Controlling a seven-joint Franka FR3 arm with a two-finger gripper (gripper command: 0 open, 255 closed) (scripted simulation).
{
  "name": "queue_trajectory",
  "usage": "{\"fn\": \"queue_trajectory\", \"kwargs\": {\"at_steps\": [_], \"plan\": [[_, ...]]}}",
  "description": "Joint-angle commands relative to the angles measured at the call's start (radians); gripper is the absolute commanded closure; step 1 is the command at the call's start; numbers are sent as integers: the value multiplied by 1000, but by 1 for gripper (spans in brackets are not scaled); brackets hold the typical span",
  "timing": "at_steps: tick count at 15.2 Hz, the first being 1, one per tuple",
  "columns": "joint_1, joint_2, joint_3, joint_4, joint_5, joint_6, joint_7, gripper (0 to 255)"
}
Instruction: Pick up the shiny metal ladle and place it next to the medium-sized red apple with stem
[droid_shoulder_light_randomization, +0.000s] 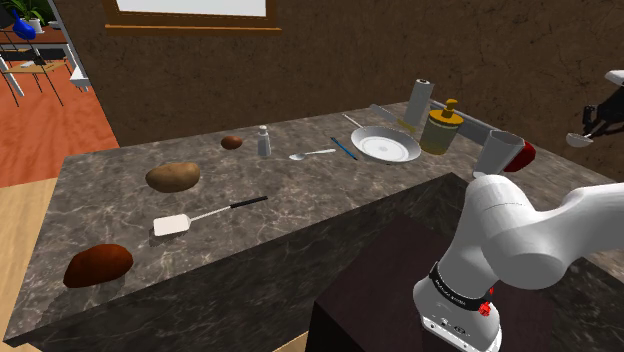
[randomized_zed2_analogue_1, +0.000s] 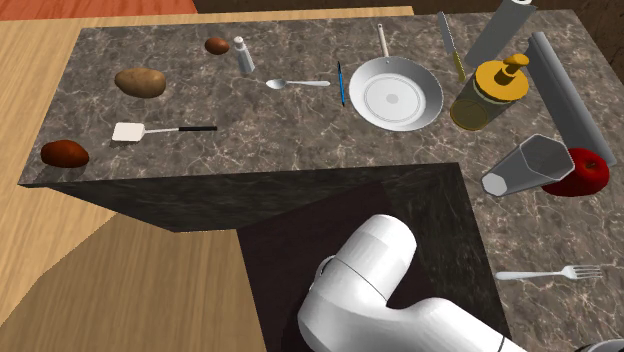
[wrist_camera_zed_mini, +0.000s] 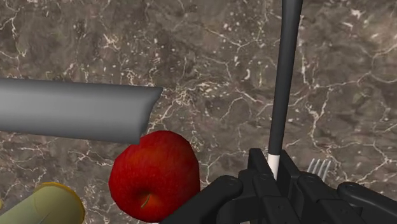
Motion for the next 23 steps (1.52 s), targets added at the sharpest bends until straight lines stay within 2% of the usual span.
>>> {"fn": "queue_trajectory", "kwargs": {"at_steps": [1, 11, 23], "plan": [[-13, -12, -3, -29, -6, 19, 7, 255], [-65, -72, -32, -151, -45, 107, 36, 255], [-101, -140, -88, -254, -102, 204, 60, 255]]}}
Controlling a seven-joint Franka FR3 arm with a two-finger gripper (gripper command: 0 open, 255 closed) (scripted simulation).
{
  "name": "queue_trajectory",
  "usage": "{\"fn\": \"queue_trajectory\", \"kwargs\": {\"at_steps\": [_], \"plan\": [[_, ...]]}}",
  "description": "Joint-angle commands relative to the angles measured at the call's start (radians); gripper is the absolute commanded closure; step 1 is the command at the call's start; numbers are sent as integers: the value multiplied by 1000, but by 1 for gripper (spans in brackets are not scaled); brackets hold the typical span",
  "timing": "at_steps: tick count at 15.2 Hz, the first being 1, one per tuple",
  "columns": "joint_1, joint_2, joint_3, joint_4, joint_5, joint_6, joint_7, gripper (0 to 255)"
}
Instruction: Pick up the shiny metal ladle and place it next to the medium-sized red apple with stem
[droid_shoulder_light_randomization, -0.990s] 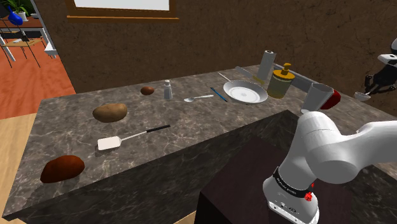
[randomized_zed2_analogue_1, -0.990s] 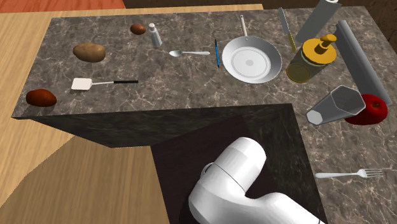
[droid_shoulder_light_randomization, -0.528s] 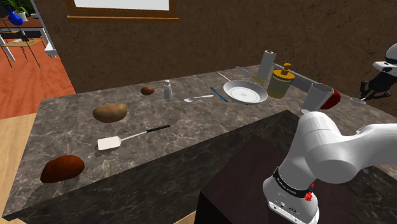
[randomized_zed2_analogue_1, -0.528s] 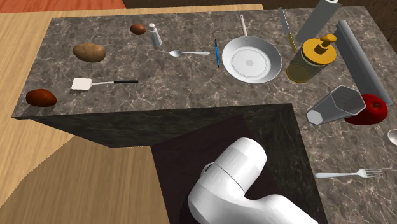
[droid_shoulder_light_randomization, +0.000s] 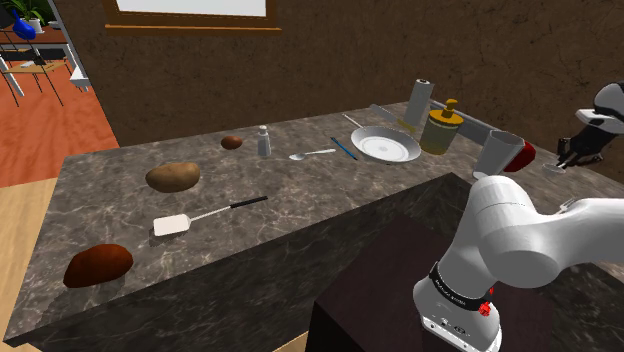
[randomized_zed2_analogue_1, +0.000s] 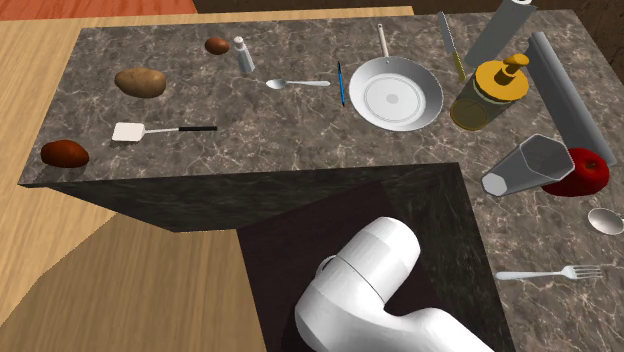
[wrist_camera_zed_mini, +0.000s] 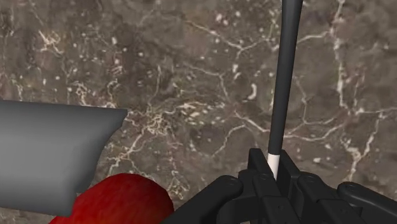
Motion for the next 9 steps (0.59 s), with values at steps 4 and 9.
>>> {"fn": "queue_trajectory", "kwargs": {"at_steps": [4, 9], "plan": [[-9, -28, -28, -33, -27, 40, 8, 255], [-13, -44, -45, -50, -43, 62, 12, 255]]}}
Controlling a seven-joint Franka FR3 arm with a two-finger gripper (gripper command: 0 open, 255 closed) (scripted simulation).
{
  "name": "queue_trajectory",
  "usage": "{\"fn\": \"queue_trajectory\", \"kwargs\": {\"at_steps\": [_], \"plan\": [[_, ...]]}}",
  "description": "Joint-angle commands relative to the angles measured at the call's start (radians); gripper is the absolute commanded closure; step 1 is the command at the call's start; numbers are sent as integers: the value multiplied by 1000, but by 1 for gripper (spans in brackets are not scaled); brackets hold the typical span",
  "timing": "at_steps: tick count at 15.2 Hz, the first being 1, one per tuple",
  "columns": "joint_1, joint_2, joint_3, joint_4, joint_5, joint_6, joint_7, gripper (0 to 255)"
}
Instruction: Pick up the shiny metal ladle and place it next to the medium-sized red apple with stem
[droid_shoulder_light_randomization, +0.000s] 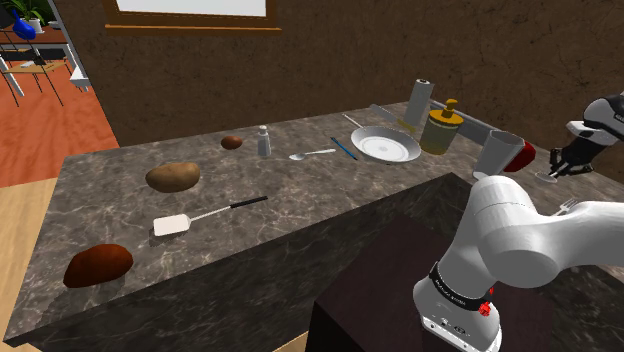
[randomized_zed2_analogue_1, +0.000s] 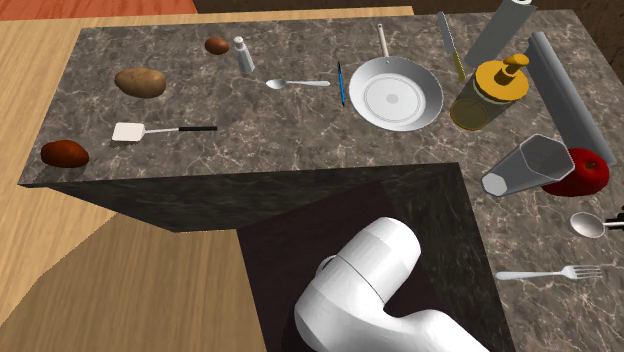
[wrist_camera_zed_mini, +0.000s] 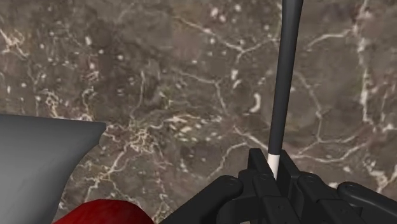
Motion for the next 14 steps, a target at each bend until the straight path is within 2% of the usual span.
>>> {"fn": "queue_trajectory", "kwargs": {"at_steps": [1, 5, 6, 11, 14], "plan": [[-1, -2, -2, -2, -2, 3, 1, 255], [-1, -2, -2, -2, -2, 3, 1, 255], [-1, -2, -2, -2, -2, 3, 1, 0], [-1, -2, -2, -2, -2, 3, 1, 0], [6, 38, 40, 46, 37, -55, -18, 0]]}}
